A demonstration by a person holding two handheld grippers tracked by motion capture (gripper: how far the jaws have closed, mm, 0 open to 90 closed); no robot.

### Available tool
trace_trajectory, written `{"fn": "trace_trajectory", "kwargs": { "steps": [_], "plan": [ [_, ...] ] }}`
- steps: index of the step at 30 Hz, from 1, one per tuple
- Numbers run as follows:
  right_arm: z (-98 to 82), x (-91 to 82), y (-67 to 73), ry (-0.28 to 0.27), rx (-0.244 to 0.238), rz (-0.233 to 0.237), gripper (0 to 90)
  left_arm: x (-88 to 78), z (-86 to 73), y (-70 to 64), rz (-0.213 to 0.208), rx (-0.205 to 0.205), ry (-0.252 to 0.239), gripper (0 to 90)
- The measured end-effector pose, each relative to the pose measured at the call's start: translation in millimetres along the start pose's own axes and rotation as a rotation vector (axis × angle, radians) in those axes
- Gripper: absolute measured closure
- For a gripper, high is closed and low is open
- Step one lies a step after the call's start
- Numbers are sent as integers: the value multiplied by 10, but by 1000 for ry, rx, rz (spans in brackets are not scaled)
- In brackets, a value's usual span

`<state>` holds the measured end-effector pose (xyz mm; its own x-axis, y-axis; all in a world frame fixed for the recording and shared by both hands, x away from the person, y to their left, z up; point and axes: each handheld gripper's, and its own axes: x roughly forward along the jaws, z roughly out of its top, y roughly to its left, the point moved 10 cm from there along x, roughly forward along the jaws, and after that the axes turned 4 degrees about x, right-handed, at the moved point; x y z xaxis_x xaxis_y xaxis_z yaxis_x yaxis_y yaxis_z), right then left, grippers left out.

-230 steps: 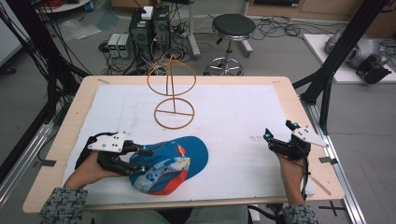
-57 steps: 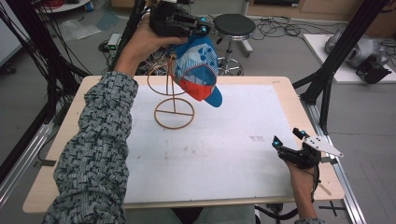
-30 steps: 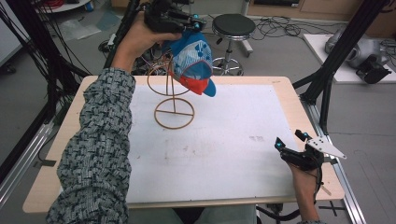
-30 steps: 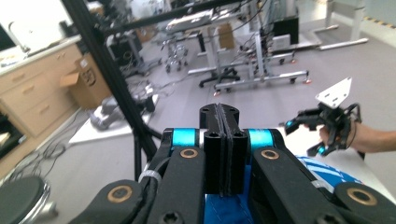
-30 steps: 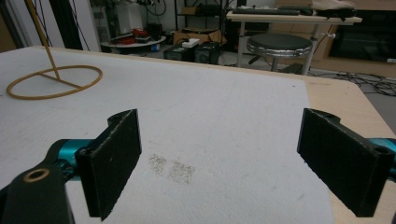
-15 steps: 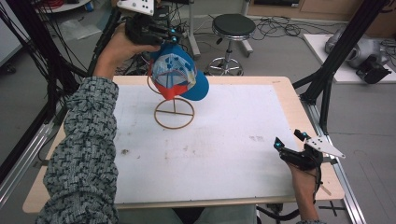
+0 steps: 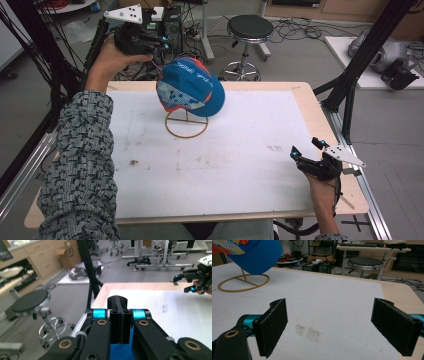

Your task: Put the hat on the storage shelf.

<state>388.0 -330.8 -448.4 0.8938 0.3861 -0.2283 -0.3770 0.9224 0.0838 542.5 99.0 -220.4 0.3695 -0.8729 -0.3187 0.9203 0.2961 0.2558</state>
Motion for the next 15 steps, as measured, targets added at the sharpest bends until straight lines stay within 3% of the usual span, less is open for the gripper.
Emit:
{"fn": "trace_trajectory", "kwargs": {
  "steps": [3,10,15],
  "plan": [
    [0,12,12,1,0,3,128,6,-70,-34,-16,-6,1,894],
    [-3,14,12,7,0,4,128,-100,-147,-14,2,-21,-3,887],
    [-9,24,15,9,0,4,128,-188,-229,-52,29,-20,-22,820]
  ]
}}
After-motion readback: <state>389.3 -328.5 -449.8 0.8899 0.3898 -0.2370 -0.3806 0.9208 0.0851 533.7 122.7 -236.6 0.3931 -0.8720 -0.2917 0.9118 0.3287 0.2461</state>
